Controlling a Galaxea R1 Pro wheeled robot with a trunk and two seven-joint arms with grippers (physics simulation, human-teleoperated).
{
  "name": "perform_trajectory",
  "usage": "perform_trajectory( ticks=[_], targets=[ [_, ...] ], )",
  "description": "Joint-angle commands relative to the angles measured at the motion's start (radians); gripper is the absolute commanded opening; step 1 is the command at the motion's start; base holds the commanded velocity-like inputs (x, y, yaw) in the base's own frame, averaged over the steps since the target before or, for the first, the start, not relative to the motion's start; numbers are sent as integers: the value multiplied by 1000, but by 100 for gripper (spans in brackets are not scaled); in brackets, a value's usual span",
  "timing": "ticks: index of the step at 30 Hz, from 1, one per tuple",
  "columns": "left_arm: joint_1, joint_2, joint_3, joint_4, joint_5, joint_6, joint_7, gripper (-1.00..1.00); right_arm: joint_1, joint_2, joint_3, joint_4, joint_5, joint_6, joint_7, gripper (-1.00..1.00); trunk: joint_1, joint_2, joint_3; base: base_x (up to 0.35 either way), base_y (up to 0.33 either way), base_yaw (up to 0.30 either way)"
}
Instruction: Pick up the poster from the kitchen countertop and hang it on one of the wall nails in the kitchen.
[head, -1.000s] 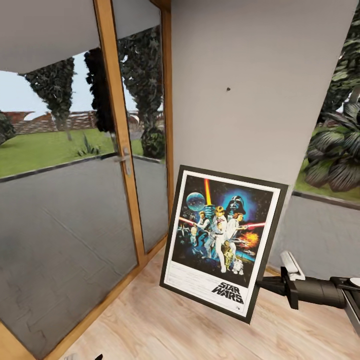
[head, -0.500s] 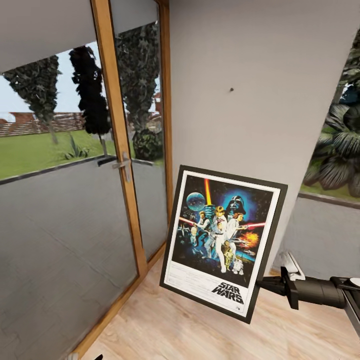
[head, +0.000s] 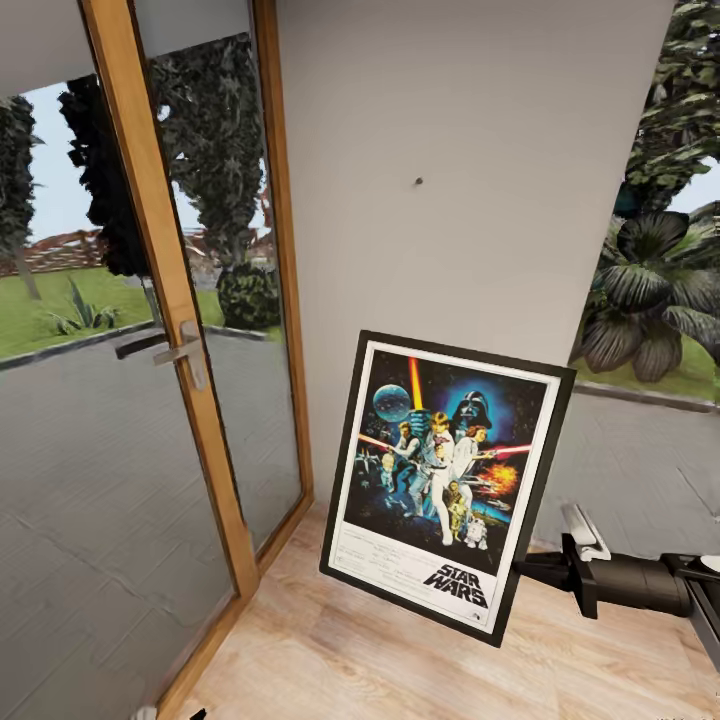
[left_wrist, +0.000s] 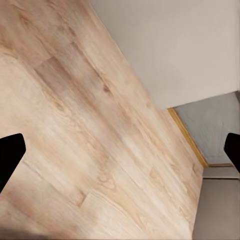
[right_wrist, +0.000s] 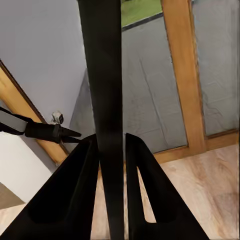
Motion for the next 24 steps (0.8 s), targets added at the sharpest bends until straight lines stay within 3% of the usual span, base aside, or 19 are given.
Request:
perform_trajectory(
  ticks=[1,14,24],
  targets=[
    [-1,0,7,1,-7,-6,-3,100,-1,0,0,1,-2,14,6,-100,1,-1,0,272,-146,-274],
    [-1,1,12,1,-7,-6,-3,100,-1,0,0,1,-2,15,6,-100,1,-1,10,65,-32,-271],
    [-1,2,10,1,-7,-6,-3,100,-1,1,1,1,-2,14,6,-100,1,-1,12,186,224,-60]
  ],
)
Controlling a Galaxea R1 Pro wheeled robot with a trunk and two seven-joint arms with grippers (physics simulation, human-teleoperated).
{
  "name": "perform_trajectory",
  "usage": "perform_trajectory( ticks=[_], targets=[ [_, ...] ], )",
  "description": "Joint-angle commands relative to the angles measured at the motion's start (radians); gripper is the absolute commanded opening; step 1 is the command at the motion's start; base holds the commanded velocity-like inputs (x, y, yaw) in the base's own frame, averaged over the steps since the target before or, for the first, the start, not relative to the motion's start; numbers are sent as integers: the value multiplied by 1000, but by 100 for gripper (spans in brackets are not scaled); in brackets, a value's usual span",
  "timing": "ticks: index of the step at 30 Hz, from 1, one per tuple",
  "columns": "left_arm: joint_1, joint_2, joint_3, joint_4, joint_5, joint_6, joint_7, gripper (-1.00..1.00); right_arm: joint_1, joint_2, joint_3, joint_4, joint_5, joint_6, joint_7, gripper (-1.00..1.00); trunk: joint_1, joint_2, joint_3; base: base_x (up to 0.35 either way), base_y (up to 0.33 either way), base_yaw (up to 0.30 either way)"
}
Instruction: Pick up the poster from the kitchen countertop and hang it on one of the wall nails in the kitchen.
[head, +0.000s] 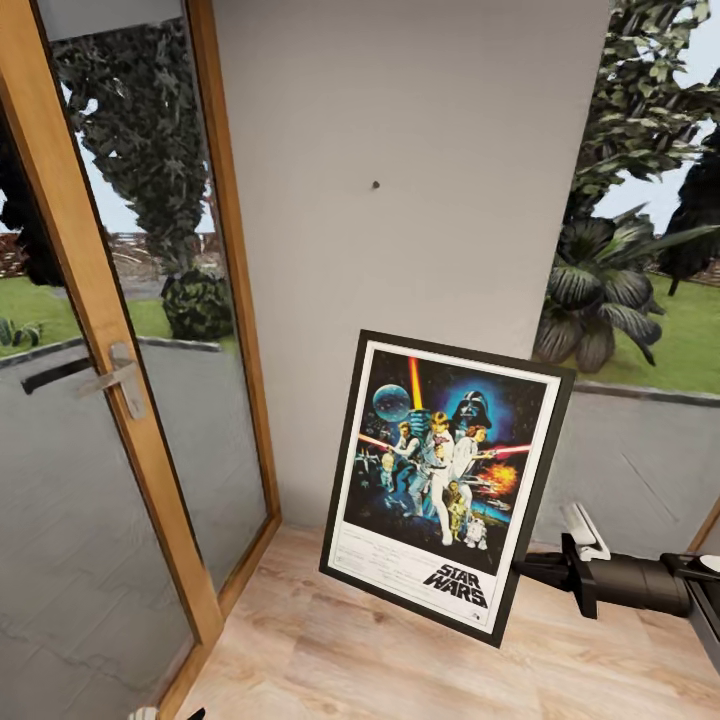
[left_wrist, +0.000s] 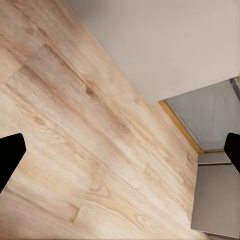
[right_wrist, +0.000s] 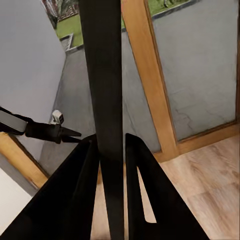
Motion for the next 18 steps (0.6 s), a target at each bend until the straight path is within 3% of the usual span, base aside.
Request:
perform_trajectory(
  ticks=[1,5,10,18],
  targets=[
    [-1,0,4,2,-5,-6,-2,100,0,0,0,0,-1,14,6,-100,1,-1,0,205,295,-5],
    [-1,0,3,2,-5,-6,-2,100,0,0,0,0,-1,14,6,-100,1,-1,0,201,302,-17],
    [-1,0,3,2,-6,-6,-2,100,0,-1,0,0,-1,14,6,-100,1,-1,0,174,263,-223],
    [-1,0,5,2,-5,-6,-3,100,0,-1,0,0,-1,15,6,-100,1,-1,1,31,44,-292]
  ],
)
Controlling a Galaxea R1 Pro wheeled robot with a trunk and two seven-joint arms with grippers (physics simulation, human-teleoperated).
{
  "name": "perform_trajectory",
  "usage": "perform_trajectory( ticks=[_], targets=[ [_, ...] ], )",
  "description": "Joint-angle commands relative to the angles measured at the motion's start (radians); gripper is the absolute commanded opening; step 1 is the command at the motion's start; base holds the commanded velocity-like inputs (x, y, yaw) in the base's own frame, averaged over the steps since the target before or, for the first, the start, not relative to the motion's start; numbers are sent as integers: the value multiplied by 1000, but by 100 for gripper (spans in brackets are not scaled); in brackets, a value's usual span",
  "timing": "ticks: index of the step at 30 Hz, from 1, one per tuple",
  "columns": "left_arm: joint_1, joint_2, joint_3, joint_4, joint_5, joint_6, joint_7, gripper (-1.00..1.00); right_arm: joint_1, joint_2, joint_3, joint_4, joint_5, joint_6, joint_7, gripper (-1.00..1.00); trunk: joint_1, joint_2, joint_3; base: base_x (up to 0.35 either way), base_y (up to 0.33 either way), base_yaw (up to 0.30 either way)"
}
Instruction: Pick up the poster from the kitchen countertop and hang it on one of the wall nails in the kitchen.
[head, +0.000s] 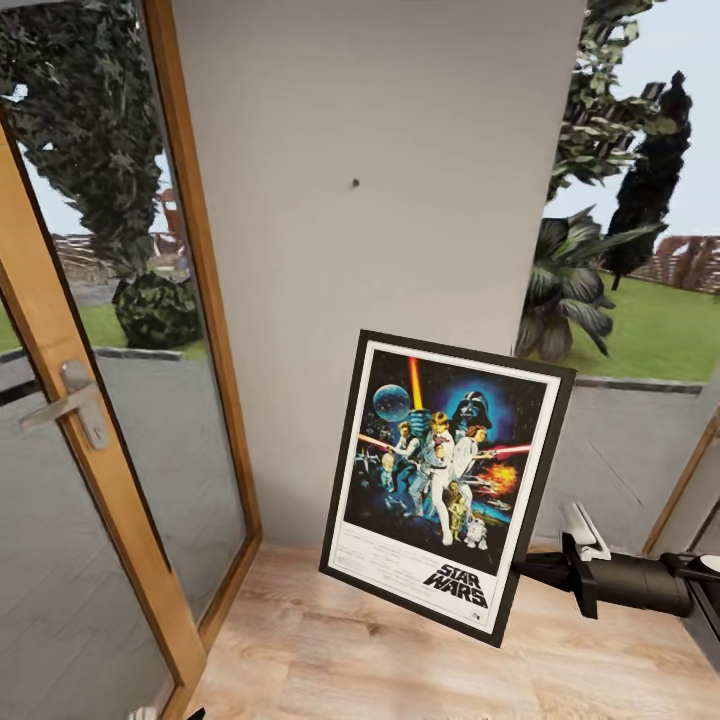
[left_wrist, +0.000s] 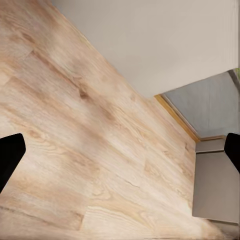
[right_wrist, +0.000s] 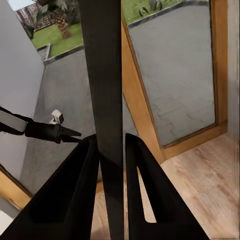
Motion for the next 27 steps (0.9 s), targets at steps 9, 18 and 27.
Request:
perform_trajectory(
  ticks=[9,18,27],
  targets=[
    [0,0,5,1,-6,-6,-2,100,-1,0,0,1,-2,14,6,-100,0,-1,3,3,4,-299],
    [0,0,6,1,-6,-6,-2,100,-1,1,0,1,-2,14,6,-100,0,-1,6,0,0,-296],
    [0,0,6,1,-6,-5,-2,100,-1,1,0,1,-2,13,6,-100,0,-1,6,188,0,-51]
  ],
)
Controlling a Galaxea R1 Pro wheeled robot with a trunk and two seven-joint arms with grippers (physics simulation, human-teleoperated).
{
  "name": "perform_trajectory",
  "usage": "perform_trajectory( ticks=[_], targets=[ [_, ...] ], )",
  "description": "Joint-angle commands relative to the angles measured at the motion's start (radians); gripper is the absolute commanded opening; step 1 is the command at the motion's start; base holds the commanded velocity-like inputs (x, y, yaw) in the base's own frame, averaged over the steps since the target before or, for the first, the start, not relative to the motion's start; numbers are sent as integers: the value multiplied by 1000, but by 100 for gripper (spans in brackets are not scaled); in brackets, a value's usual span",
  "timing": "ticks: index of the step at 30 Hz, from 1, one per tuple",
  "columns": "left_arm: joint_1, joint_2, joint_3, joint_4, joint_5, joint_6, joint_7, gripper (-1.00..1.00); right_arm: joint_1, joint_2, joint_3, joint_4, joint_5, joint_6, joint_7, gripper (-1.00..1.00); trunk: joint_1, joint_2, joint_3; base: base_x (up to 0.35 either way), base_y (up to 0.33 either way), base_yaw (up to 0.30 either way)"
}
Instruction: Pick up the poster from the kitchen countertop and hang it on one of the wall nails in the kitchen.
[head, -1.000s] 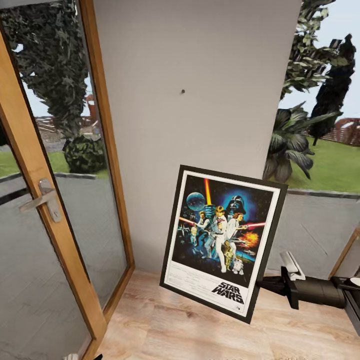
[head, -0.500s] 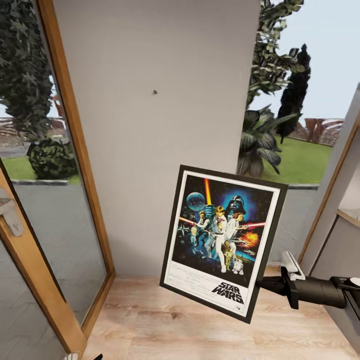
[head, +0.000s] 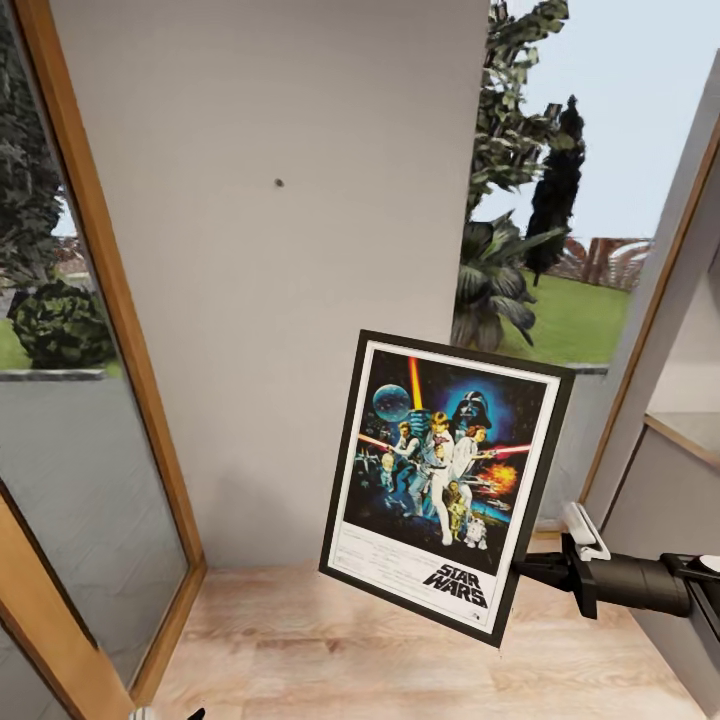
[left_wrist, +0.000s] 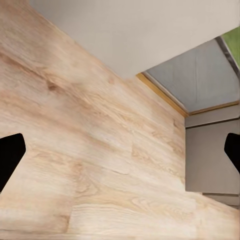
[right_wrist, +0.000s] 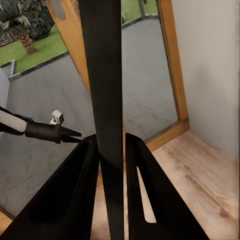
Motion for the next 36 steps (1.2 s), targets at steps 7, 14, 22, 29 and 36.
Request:
perform_trajectory(
  ticks=[7,14,22,29,36],
  targets=[
    [-1,0,5,2,-6,-6,-3,100,0,0,0,0,-2,13,6,-100,1,-1,0,320,0,-5],
    [-1,0,4,2,-6,-6,-3,100,0,0,0,0,-2,13,6,-100,1,-1,0,332,0,-1],
    [-1,0,10,5,-4,-4,-3,100,1,0,1,-10,-3,16,9,-100,1,-1,0,144,0,0],
    [-1,0,14,71,-6,-12,-2,100,-5,3,7,-112,-9,108,3,-100,1,-1,0,1,0,0],
    [-1,0,14,73,-6,-12,0,100,-80,10,16,-184,-12,271,1,-100,1,-1,0,0,0,0]
  ],
)
